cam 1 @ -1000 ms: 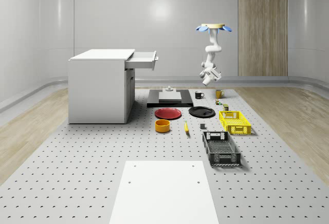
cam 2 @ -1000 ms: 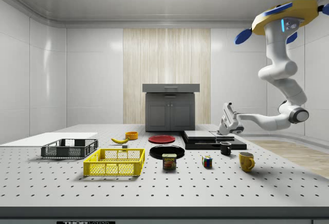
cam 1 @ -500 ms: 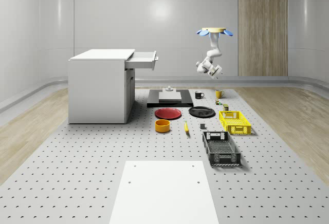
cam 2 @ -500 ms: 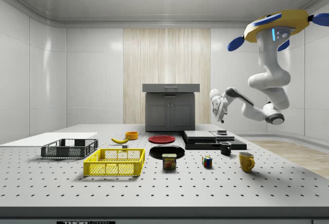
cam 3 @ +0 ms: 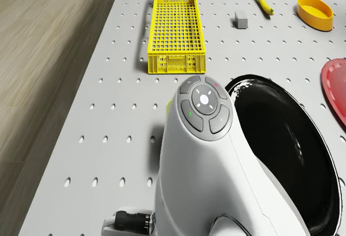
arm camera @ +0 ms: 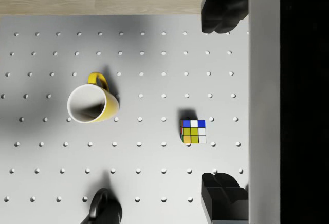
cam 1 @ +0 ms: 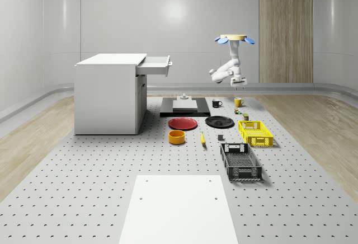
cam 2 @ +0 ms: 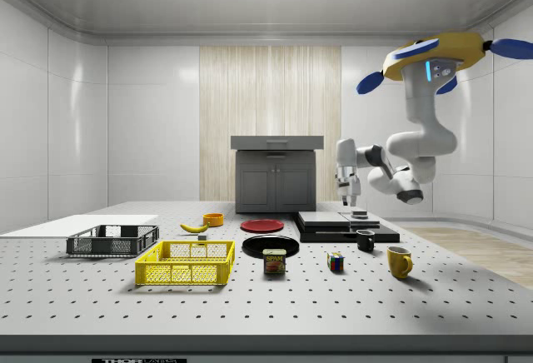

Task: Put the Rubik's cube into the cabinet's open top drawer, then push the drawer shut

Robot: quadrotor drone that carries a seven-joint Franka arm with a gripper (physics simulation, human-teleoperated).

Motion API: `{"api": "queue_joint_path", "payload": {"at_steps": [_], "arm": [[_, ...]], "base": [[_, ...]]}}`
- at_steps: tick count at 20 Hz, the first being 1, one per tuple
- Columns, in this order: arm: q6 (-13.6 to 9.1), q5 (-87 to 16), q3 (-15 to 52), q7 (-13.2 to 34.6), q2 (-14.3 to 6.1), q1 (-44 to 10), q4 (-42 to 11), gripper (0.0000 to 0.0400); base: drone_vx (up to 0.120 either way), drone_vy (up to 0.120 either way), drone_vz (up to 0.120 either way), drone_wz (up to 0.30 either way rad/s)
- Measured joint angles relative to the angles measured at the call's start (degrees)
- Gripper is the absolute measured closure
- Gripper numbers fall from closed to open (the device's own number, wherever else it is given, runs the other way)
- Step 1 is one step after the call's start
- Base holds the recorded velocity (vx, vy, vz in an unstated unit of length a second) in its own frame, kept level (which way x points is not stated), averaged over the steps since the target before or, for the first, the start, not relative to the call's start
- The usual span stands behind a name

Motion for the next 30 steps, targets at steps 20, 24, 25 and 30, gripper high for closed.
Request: {"api": "queue_joint_path", "payload": {"at_steps": [20,24,25,30], "arm": [[2.0,0.5,4.4,5.5,-7.1,-7.5,-0.2,0.0000],[3.1,1.1,4.8,6.0,-8.3,-8.0,-0.1,0.0000],[3.3,1.3,4.9,6.1,-8.6,-8.1,-0.1,0.0000],[4.6,2.0,5.3,6.5,-10.0,-8.6,0.0,0.0000]], "base": [[0.036,-0.038,-0.120,0.000],[0.000,-0.020,-0.120,0.000],[0.000,0.000,-0.120,0.000],[0.000,0.000,-0.120,0.000]]}}
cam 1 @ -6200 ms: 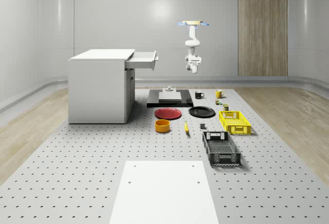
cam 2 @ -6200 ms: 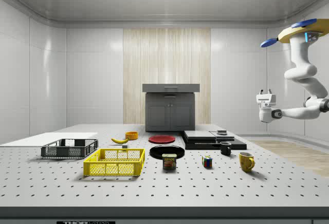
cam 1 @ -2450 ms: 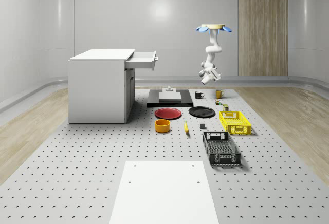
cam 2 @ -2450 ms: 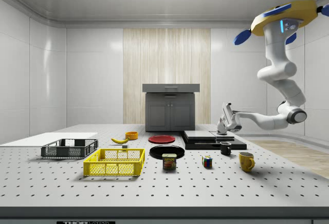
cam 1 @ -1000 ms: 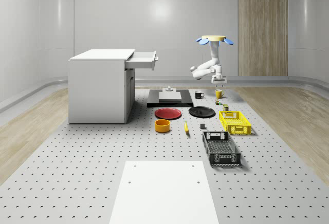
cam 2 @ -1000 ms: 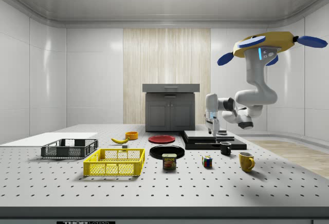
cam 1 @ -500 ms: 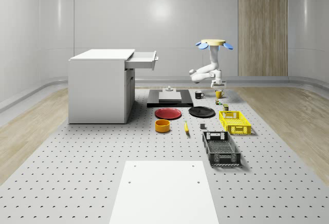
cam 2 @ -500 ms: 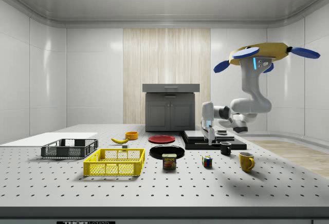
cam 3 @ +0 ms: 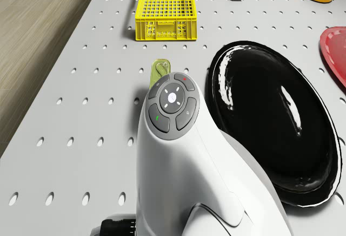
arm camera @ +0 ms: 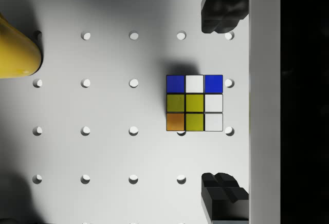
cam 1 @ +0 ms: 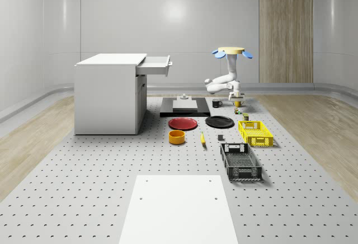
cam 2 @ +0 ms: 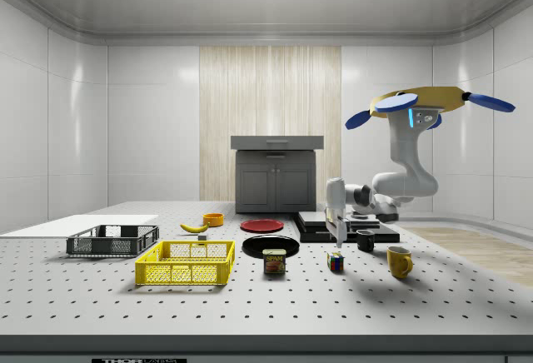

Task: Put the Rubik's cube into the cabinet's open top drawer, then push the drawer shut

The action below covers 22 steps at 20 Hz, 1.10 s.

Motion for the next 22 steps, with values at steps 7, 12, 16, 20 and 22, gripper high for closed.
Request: {"api": "queue_joint_path", "payload": {"at_steps": [7,12,16,20,22], "arm": [[1.8,0.9,0.5,0.6,-1.9,-0.6,0.1,0.0000],[4.4,-1.0,-2.0,0.4,-3.9,-0.5,0.6,0.0000],[6.5,-3.0,-3.9,0.3,-4.8,-1.9,2.4,0.0000],[7.7,-3.6,-4.4,0.5,-5.2,-3.7,4.2,0.0000],[8.2,-3.7,-4.5,0.6,-5.4,-4.2,4.8,0.0000]], "base": [[0.000,0.000,-0.114,0.000],[0.000,0.000,0.000,0.000],[0.000,0.000,0.000,0.000],[0.000,0.000,0.000,0.000],[0.000,0.000,0.000,0.000]]}}
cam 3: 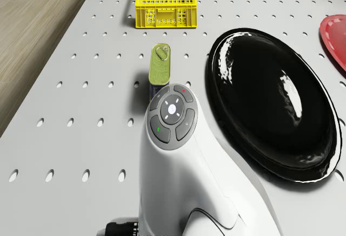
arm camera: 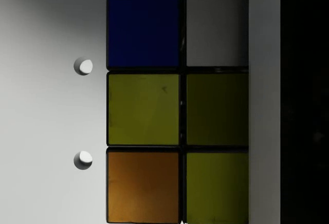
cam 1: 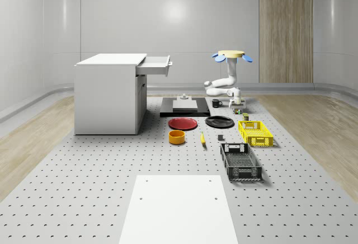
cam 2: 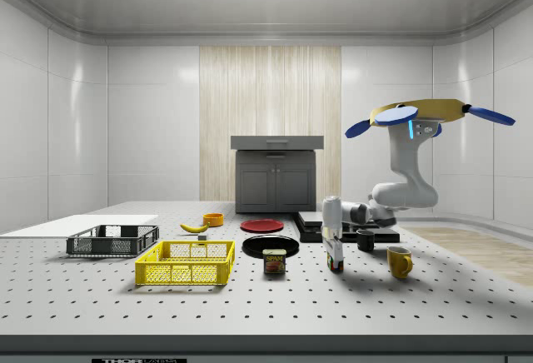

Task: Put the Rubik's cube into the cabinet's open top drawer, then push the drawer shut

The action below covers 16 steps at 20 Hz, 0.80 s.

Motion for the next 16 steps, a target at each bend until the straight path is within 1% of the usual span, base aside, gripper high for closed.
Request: {"api": "queue_joint_path", "payload": {"at_steps": [7,11,16], "arm": [[1.4,0.0,-0.4,0.3,-1.4,-0.3,0.1,0.0000],[2.1,0.2,-0.5,0.5,-2.1,-0.2,-0.1,0.0045],[2.8,0.5,-0.4,0.7,-2.8,-0.4,-0.2,0.0066]], "base": [[0.000,0.000,0.000,0.000],[0.000,0.000,0.000,0.000],[0.000,0.000,0.000,0.000]]}}
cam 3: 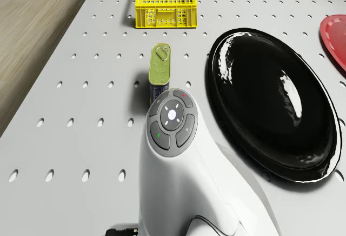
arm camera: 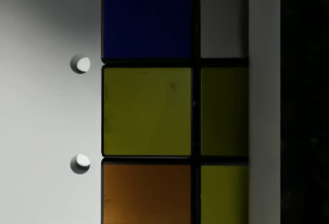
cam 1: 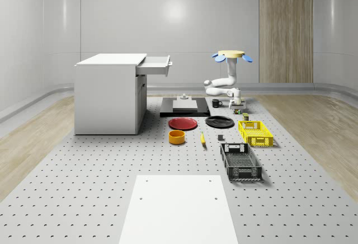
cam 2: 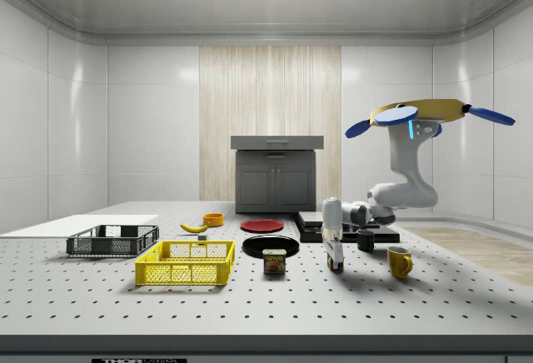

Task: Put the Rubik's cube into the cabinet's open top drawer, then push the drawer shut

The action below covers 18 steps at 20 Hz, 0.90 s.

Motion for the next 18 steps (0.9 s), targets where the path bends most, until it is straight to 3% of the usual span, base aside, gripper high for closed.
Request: {"api": "queue_joint_path", "payload": {"at_steps": [8,15,18], "arm": [[-1.2,4.9,4.9,1.0,-0.6,-0.6,-1.1,0.0074],[-2.1,10.0,10.0,2.0,-1.5,-1.4,-1.7,0.0075],[-1.8,11.1,11.0,2.3,-2.0,-1.6,-1.7,0.0075]], "base": [[0.000,0.000,0.005,0.000],[0.000,0.000,0.120,0.000],[0.000,-0.107,0.120,0.000]]}}
